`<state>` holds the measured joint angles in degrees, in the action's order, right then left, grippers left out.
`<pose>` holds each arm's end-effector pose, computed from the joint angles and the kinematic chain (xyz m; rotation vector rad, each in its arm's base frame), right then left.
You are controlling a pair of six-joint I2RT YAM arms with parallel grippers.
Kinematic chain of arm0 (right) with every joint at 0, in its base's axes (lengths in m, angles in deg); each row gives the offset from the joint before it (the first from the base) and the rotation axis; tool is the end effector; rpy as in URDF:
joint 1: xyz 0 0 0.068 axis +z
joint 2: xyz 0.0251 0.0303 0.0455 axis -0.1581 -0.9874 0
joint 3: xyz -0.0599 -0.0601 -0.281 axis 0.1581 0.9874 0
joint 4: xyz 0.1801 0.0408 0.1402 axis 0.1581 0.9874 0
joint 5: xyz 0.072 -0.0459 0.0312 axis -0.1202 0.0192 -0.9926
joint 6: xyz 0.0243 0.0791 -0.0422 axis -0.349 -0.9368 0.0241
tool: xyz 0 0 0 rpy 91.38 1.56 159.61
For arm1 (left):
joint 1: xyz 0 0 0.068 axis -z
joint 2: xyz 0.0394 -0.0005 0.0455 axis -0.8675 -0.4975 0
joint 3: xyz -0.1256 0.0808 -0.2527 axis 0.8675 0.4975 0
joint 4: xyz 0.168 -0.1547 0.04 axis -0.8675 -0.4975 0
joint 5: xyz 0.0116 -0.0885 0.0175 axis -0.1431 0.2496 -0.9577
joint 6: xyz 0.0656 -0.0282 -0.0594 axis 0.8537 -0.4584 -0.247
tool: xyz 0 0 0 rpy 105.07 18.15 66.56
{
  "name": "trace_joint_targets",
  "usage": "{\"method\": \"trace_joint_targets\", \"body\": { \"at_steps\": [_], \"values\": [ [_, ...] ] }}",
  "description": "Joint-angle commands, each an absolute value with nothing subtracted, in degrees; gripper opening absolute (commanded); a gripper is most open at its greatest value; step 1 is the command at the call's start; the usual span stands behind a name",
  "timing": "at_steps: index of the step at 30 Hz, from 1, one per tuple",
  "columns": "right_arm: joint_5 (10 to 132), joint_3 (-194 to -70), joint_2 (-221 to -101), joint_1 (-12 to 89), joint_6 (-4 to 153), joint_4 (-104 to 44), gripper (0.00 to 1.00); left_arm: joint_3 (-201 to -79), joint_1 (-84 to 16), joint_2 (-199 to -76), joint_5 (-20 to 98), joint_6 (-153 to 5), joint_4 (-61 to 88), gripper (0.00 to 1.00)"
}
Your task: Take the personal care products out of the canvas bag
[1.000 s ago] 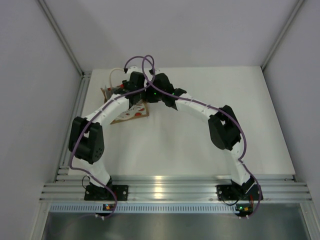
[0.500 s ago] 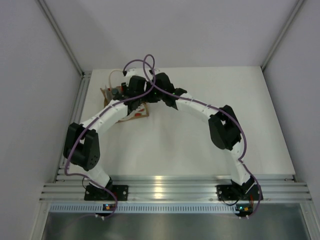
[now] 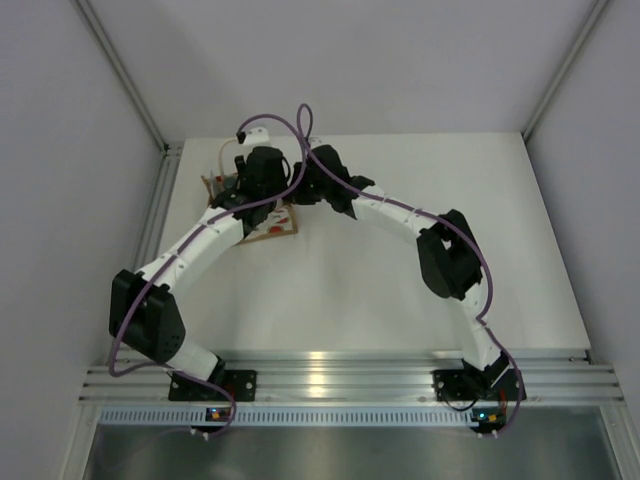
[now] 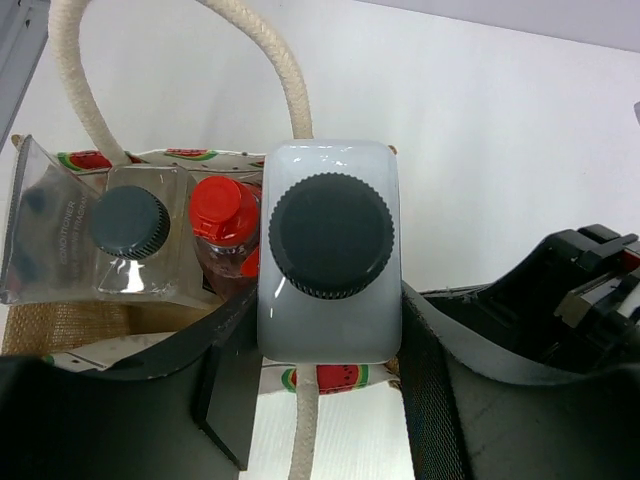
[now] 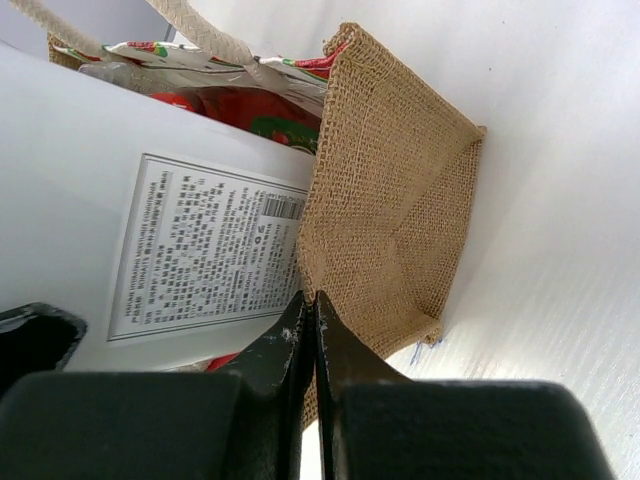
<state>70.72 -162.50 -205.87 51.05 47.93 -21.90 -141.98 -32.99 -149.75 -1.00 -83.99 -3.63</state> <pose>0.3985 0.3734 0.2542 -0.2493 2.1900 0.9233 0.3372 -0.1235 0.3405 -0.2368 1.9687 0.0250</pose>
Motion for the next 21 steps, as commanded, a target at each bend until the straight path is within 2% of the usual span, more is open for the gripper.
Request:
{"method": "trace_joint_targets", "body": {
  "at_steps": [1, 21],
  "values": [
    [70.3, -162.2, -208.3, 50.6, 47.8, -21.0, 0.0, -145.4, -31.7, -144.3, -0.7, -84.5, 7.5, 0.0],
    [69.9, -163.9, -209.5, 50.1, 47.6, -20.9, 0.0, -147.2, -31.3, -135.4, -1.3, -81.6, 6.1, 0.0]
  ]
}}
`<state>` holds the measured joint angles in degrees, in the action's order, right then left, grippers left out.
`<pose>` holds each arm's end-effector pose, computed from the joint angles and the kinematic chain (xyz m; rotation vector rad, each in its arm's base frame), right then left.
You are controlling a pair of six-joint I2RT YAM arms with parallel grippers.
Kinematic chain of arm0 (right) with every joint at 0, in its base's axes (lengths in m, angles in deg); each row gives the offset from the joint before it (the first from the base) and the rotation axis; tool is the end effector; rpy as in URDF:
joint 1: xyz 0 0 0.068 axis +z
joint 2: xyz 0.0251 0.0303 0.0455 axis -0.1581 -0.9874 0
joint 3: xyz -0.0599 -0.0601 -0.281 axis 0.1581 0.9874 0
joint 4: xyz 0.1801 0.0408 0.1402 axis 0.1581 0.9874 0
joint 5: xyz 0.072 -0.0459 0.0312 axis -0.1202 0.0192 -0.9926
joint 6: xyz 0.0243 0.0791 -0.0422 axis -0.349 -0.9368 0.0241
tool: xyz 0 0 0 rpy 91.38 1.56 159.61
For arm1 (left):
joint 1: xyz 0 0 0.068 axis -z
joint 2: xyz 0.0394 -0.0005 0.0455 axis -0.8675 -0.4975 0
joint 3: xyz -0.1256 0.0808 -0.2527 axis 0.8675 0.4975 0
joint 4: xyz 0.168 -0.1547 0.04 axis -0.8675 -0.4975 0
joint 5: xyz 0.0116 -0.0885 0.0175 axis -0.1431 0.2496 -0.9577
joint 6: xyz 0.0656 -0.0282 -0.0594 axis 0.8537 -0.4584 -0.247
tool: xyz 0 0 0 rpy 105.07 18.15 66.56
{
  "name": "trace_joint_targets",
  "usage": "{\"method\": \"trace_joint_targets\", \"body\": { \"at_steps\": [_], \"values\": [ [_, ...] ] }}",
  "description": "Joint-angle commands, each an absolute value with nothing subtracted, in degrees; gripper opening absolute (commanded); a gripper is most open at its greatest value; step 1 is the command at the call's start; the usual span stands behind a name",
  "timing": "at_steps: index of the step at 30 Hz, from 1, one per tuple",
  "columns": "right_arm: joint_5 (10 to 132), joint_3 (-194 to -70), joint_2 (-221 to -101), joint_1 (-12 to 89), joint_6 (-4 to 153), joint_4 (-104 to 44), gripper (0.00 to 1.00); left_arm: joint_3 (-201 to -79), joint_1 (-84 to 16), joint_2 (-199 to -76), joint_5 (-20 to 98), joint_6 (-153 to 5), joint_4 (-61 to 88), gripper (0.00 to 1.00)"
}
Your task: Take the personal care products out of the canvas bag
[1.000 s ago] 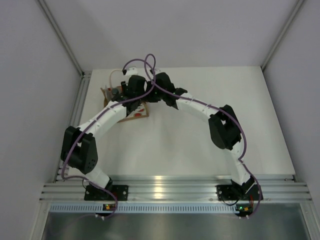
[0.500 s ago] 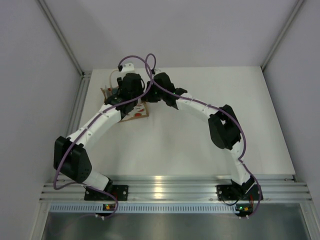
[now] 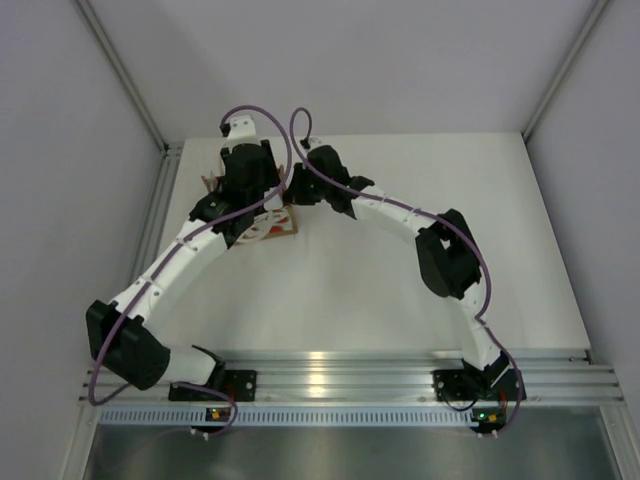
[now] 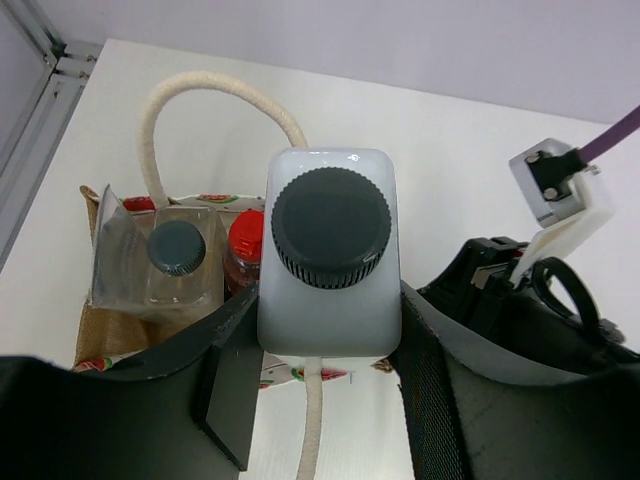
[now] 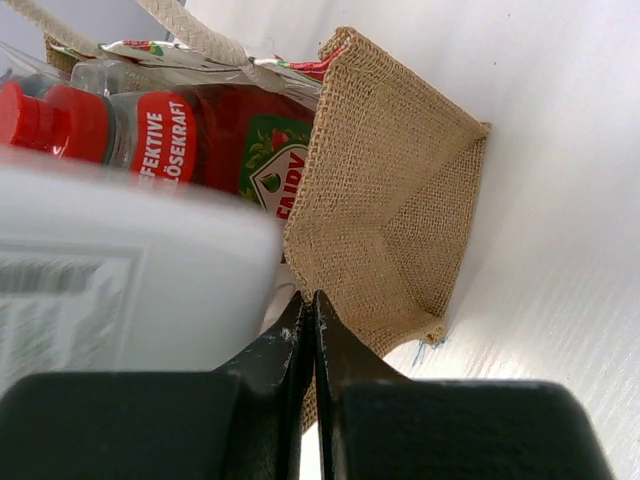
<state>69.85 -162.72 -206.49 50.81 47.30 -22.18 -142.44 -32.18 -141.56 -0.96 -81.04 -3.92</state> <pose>0.4007 0.3741 0.2506 -0.2431 2.1978 0.9407 0.3036 -0.1115 0.3882 -0.2142 1.8500 -0.0296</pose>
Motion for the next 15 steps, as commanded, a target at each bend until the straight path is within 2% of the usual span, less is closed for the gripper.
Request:
{"method": "trace_joint_targets", "body": {
  "at_steps": [1, 11, 15],
  "values": [
    [69.9, -164.0, -209.6, 50.1, 47.7, -20.9, 0.0, -147.1, -31.3, -134.4, -1.2, -81.7, 6.1, 0.0],
    [69.7, -164.4, -210.6, 50.2, 47.5, -20.9, 0.0, -149.1, -29.8, -130.7, 2.5, -81.2, 4.2, 0.0],
    [69.5, -164.7, -210.8, 50.2, 47.6, -20.9, 0.0, -144.9, -28.4, -126.8, 3.2, -81.7, 4.0, 0.0]
  ]
}}
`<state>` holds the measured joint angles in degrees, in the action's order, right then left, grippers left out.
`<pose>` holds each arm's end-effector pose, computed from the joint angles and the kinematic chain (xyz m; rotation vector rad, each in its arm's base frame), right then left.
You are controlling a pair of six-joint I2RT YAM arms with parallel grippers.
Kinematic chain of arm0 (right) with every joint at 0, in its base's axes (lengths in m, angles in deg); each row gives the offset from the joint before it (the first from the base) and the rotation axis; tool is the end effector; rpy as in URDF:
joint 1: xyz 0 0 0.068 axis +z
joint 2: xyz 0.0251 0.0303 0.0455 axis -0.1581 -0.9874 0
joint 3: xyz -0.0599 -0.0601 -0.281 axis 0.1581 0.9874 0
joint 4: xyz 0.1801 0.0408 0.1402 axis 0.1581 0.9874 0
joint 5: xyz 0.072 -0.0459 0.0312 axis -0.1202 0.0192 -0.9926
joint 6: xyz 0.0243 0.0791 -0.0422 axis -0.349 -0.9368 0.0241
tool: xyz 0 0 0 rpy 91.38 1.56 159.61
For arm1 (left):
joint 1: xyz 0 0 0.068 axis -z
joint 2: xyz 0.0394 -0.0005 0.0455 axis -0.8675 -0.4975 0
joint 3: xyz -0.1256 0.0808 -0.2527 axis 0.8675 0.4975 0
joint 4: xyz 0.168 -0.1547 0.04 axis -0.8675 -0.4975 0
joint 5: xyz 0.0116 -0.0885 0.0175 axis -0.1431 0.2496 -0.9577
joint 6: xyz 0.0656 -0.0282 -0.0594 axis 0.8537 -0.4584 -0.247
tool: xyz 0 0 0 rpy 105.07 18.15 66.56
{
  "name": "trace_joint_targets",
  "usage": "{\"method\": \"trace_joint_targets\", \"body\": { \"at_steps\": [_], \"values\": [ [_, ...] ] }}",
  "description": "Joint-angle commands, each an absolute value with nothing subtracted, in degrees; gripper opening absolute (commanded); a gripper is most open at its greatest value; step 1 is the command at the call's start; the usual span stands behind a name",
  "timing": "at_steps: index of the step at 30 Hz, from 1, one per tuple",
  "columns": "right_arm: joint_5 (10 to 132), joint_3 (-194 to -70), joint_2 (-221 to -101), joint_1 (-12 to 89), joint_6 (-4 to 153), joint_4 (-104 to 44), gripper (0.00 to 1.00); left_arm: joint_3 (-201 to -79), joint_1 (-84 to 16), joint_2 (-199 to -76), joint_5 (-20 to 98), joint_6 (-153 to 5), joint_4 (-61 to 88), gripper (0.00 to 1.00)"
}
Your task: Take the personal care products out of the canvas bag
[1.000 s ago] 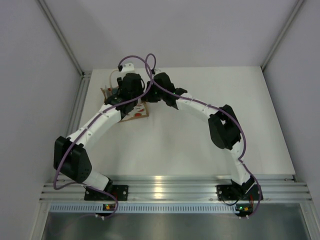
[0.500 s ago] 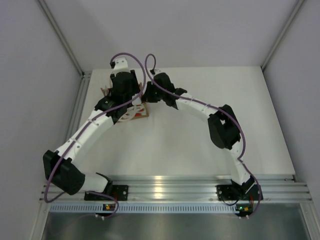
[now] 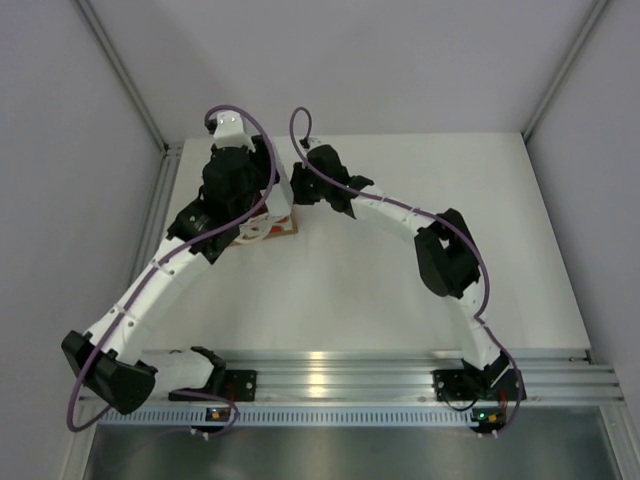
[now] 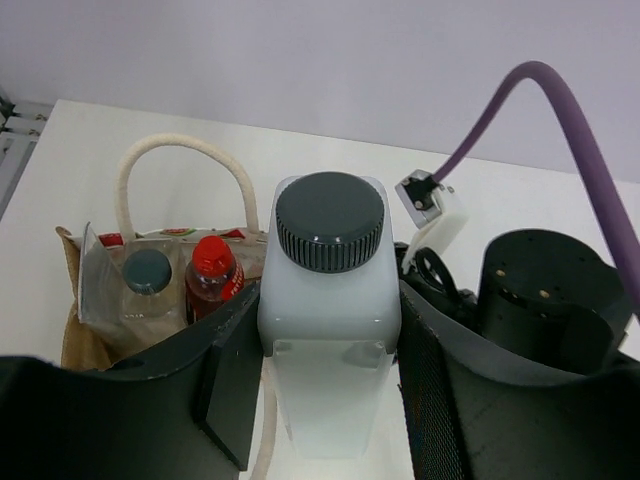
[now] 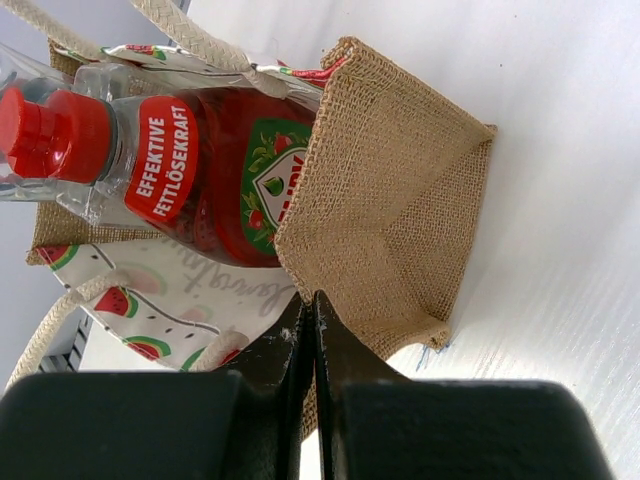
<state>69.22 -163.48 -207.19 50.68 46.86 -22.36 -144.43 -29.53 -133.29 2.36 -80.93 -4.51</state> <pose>0.4032 0.3758 0.2494 -0.2399 2.1976 0.9563 0.2597 -0.1074 0.4388 -0.1777 1.7203 -0.1981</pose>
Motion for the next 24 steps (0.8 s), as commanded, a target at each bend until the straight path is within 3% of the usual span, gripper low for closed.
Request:
{"method": "trace_joint_targets", "body": {
  "at_steps": [1, 14, 24],
  "values": [
    [69.6, -164.7, -210.8, 50.1, 47.5, -20.9, 0.0, -143.7, -28.4, -126.0, 3.7, -82.7, 3.9, 0.0],
    [69.4, -164.1, -210.6, 50.0, 48.4, -20.9, 0.0, -127.5, -23.3, -115.3, 5.7, -85.0, 4.4, 0.0],
    [68.8, -163.8, -210.5, 50.1, 48.8, -20.9, 0.0, -111.5, -17.4, -107.8, 3.1, -83.3, 16.9, 0.0]
  ]
}}
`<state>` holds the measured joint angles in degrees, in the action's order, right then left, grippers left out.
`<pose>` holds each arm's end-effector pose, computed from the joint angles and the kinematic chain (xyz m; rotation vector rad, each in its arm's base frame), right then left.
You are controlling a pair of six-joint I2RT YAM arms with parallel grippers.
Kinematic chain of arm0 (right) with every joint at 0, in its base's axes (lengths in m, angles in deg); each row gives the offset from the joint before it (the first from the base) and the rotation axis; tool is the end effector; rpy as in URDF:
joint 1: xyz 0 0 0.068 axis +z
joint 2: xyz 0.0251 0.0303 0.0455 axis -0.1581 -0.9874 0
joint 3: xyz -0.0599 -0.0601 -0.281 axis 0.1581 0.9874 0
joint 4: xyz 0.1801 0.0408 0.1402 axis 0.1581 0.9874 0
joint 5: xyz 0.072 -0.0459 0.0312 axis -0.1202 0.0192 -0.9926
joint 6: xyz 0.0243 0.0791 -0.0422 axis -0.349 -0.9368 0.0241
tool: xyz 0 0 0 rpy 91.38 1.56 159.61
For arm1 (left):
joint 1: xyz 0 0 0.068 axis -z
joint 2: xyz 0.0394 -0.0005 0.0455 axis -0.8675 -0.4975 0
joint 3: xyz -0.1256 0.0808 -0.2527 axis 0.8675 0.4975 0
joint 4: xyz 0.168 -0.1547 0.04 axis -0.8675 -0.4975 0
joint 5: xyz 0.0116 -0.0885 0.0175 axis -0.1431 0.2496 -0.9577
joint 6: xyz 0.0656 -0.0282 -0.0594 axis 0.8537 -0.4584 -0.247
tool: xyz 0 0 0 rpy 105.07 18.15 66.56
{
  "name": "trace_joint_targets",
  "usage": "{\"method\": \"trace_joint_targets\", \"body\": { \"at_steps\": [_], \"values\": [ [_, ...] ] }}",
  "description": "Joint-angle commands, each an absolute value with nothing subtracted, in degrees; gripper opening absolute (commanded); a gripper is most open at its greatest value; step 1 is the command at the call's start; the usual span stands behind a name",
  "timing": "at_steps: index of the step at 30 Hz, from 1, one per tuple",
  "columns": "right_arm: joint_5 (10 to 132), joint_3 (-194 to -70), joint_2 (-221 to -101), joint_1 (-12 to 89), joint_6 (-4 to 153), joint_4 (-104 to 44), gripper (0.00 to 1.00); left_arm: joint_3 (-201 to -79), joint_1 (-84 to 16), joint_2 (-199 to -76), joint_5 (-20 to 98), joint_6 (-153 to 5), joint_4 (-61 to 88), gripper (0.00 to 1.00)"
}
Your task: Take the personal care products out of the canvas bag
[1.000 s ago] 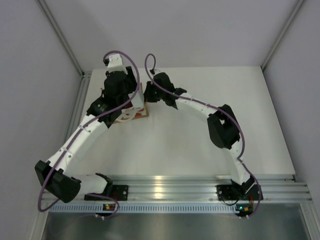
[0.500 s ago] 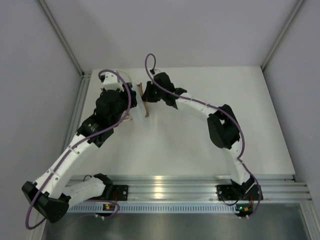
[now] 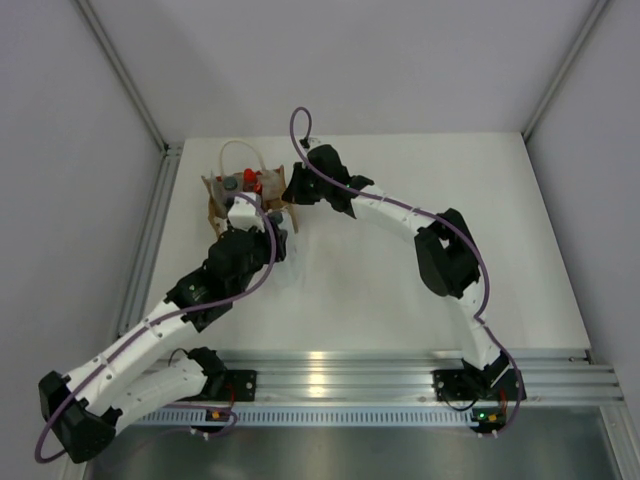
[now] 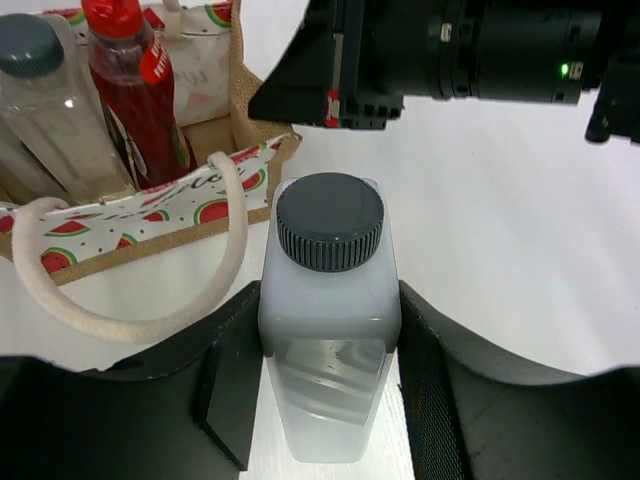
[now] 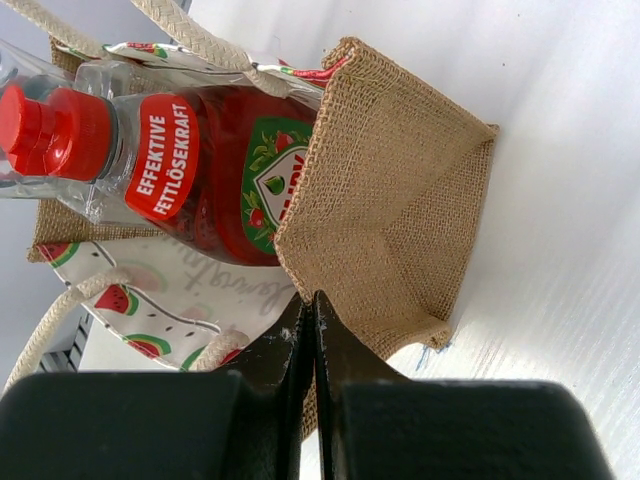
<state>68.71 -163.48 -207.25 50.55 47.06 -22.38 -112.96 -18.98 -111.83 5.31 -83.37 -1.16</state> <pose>0.4036 0.3755 0.2490 -0.2472 2.1985 0.9614 0.1703 -0.1012 0.3318 0.0194 1.8476 -0.3446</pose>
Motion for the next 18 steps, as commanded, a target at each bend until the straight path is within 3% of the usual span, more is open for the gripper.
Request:
{"method": "trace_joint_targets", "body": {
  "at_steps": [1, 18],
  "values": [
    [68.8, -163.8, -210.5, 50.0, 48.9, -20.9, 0.0, -110.6, -16.3, -107.6, 2.4, -82.4, 18.8, 0.0],
    [68.6, -163.1, -210.6, 50.0, 49.5, -20.8, 0.0, -93.5, -7.3, -106.6, -3.9, -76.6, 36.5, 0.0]
  ]
}}
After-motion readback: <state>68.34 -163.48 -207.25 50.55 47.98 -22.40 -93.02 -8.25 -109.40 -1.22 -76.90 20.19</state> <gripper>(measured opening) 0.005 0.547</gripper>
